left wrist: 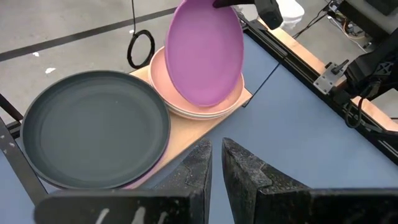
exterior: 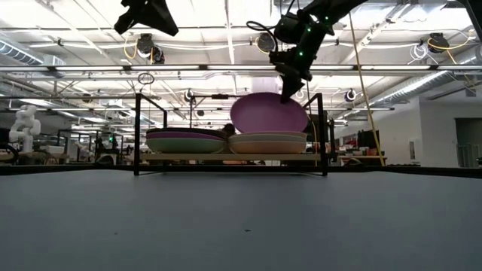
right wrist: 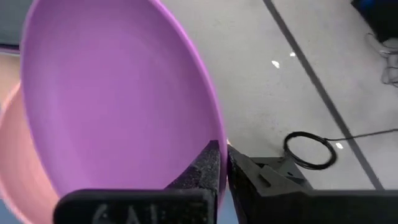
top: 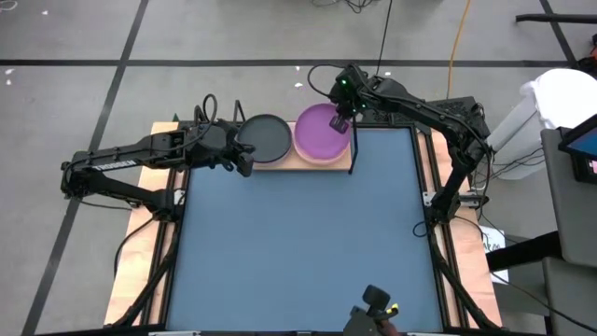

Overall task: Place and stack plates onto a shelf
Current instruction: Stack the purple plate on top of the pink plate, then return to Home Position

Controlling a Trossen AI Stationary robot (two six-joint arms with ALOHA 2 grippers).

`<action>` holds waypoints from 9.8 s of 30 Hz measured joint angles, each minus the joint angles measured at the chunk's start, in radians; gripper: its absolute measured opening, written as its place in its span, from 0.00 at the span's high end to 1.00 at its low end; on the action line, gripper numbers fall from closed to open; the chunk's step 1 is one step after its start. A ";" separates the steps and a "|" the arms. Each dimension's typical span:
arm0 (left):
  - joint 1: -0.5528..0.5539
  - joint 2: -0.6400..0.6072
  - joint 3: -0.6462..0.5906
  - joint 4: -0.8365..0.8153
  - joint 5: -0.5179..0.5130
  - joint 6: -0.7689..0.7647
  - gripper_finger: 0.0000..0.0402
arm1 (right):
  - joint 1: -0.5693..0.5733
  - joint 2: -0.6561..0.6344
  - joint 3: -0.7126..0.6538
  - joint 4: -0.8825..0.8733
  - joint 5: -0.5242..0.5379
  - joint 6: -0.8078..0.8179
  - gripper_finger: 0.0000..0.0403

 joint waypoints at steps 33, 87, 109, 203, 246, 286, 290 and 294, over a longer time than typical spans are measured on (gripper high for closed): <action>-0.014 -0.013 0.000 0.074 0.068 0.126 0.90 | 0.069 -0.017 0.000 -0.075 -0.235 0.196 0.88; -0.112 -0.296 -0.006 0.184 0.278 0.415 0.98 | 0.657 -0.500 -0.086 0.134 -0.235 0.221 1.00; -0.143 -0.452 -0.283 0.276 0.265 0.652 0.98 | 0.753 -0.971 -1.053 1.099 -0.175 0.102 1.00; -0.135 -1.106 -1.197 0.750 0.334 0.500 0.98 | 0.753 -1.389 -1.670 1.228 -0.154 0.167 1.00; -0.135 -1.106 -1.196 0.739 0.346 0.530 0.98 | 0.752 -1.749 -1.670 0.884 -0.128 0.273 1.00; -0.143 -1.102 -1.197 0.754 0.434 0.553 0.98 | 0.752 -1.749 -1.670 0.873 -0.128 0.219 1.00; -0.143 -1.102 -1.197 0.755 0.434 0.552 0.98 | 0.752 -1.749 -1.670 0.873 -0.127 0.219 1.00; -0.143 -1.102 -1.197 0.754 0.434 0.552 0.98 | 0.752 -1.749 -1.670 0.873 -0.127 0.219 1.00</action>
